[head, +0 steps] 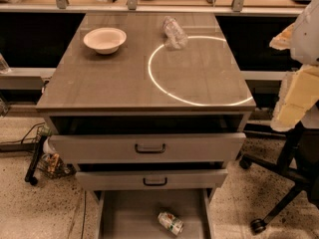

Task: Pick 7up can from bottom drawer and place on counter

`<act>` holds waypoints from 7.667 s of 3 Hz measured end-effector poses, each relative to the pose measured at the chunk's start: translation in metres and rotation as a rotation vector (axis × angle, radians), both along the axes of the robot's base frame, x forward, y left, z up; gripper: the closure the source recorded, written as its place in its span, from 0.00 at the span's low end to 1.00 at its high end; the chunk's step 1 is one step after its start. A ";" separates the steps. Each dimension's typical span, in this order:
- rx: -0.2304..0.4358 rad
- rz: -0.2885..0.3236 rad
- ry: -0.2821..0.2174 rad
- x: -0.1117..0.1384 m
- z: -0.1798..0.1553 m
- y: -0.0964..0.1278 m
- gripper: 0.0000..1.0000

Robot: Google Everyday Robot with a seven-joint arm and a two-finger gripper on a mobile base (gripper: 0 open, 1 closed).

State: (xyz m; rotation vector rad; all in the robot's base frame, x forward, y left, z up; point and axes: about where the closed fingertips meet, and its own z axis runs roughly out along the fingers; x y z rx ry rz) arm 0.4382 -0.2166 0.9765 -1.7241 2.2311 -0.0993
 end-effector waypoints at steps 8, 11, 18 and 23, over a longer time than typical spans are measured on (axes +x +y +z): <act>0.300 0.064 0.194 -0.086 -0.267 0.081 0.00; 0.458 0.058 0.185 -0.071 -0.399 0.115 0.00; 0.614 -0.154 0.108 -0.030 -0.653 0.167 0.00; 0.506 -0.321 -0.075 0.018 -0.816 0.193 0.00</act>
Offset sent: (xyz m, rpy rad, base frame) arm -0.0280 0.0007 -0.0597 0.0561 0.1004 -0.0272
